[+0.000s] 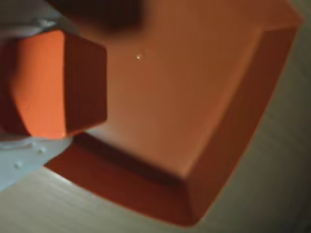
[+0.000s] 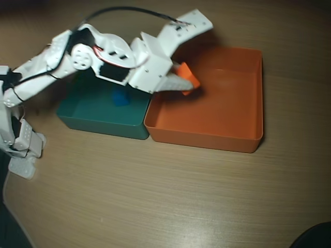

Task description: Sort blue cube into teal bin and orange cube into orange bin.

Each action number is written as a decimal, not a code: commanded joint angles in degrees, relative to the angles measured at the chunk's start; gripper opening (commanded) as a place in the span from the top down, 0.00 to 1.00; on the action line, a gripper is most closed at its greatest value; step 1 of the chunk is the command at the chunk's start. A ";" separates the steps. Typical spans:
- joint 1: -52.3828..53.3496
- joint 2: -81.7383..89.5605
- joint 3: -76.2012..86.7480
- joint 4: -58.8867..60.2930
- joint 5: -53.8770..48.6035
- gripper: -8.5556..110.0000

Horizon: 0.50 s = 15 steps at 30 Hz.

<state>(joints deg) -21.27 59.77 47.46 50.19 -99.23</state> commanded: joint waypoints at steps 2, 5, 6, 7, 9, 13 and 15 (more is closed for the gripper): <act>-0.79 -2.90 -9.67 -1.05 -0.35 0.98; -0.79 -5.45 -11.43 -1.05 -0.18 0.98; -0.79 -5.89 -11.69 -1.05 0.00 0.98; -0.79 -6.15 -11.87 -1.05 0.09 0.98; -0.88 -6.59 -11.95 -1.05 0.09 0.98; -0.88 -7.21 -11.95 -1.05 0.18 0.97; -0.88 -7.29 -11.95 -1.05 0.26 0.95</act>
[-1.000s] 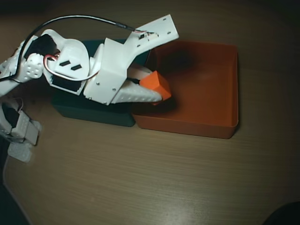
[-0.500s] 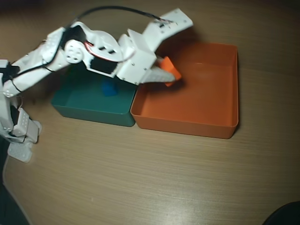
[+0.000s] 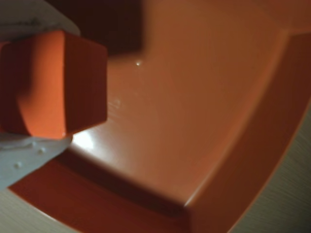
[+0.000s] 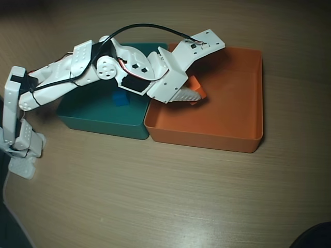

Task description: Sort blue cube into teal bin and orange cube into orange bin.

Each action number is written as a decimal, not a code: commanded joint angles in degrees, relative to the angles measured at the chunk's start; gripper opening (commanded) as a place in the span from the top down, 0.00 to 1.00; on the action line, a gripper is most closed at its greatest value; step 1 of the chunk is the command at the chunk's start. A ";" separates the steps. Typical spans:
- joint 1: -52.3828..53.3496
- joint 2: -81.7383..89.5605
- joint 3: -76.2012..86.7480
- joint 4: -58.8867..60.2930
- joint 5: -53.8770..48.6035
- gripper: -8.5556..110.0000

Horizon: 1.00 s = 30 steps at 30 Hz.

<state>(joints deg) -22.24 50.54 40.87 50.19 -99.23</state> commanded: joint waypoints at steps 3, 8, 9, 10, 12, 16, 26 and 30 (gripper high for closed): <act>0.18 1.93 -5.36 -1.05 0.35 0.86; 0.44 1.93 -5.36 -1.05 0.35 0.69; 0.44 1.93 -5.36 -1.05 0.35 0.66; 0.44 1.93 -5.36 -1.05 0.35 0.64; 0.53 2.02 -5.36 -1.05 0.35 0.61; 0.53 2.11 -5.36 -1.05 0.35 0.60; 1.23 7.38 -3.69 -0.09 0.53 0.71; 1.32 13.54 1.41 -0.09 0.53 0.82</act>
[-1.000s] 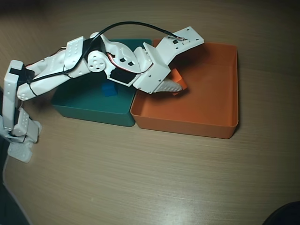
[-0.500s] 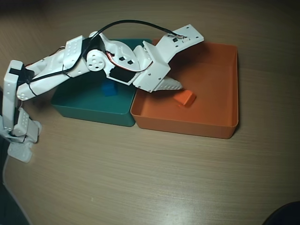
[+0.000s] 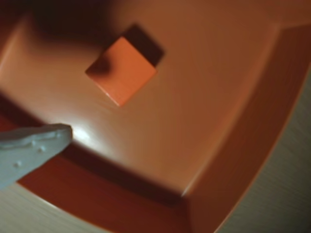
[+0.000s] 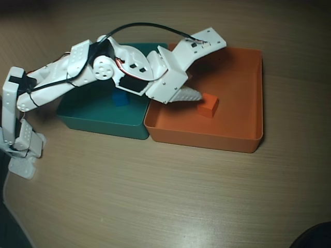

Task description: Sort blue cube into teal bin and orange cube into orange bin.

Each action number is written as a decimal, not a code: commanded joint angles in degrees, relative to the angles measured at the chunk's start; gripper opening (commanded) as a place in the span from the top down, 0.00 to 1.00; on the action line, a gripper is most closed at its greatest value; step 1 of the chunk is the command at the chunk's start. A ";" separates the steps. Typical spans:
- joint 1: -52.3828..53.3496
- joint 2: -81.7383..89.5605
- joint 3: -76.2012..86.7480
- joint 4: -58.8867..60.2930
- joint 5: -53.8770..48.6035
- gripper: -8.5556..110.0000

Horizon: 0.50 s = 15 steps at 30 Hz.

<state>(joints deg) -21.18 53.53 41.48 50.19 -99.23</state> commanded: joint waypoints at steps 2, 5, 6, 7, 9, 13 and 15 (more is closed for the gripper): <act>0.26 14.41 5.10 -0.09 0.53 0.87; 0.26 21.18 13.10 -0.09 0.53 0.95; 0.26 23.55 16.17 -0.09 0.53 0.97; 0.26 26.02 19.16 -0.09 0.44 0.98; 0.26 30.94 25.14 -0.09 0.35 0.98; 0.35 40.34 36.39 -0.09 -0.44 0.97; 1.14 44.74 40.96 -0.09 -0.44 0.97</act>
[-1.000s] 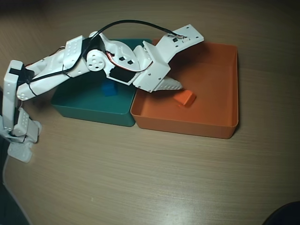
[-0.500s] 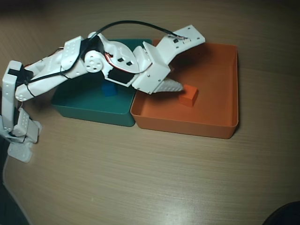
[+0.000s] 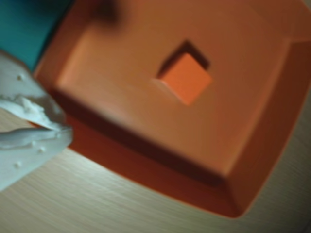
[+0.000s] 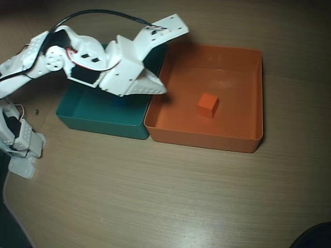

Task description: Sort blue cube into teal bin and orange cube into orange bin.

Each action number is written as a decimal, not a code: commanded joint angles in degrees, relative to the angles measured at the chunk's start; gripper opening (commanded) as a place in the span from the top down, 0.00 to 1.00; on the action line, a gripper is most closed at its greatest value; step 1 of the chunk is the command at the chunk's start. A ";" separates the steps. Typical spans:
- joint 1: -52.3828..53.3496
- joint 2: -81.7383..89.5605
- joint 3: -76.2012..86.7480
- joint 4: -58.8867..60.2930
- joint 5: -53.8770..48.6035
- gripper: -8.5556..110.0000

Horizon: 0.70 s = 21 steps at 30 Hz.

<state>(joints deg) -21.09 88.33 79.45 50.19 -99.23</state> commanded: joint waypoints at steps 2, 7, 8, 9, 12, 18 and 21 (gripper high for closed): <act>1.85 14.06 6.24 -0.09 -0.44 0.97; 3.43 20.57 10.28 -0.97 -0.35 0.97; 3.87 21.18 10.28 -0.97 -0.35 0.97; 4.39 21.88 10.11 -0.79 -0.26 0.97; 5.45 23.47 10.02 -0.18 -0.53 0.97; 5.80 25.75 10.11 -0.35 -0.53 0.97; 5.89 26.46 10.20 -0.88 -0.53 0.97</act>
<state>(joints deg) -15.21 111.09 90.53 50.19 -99.49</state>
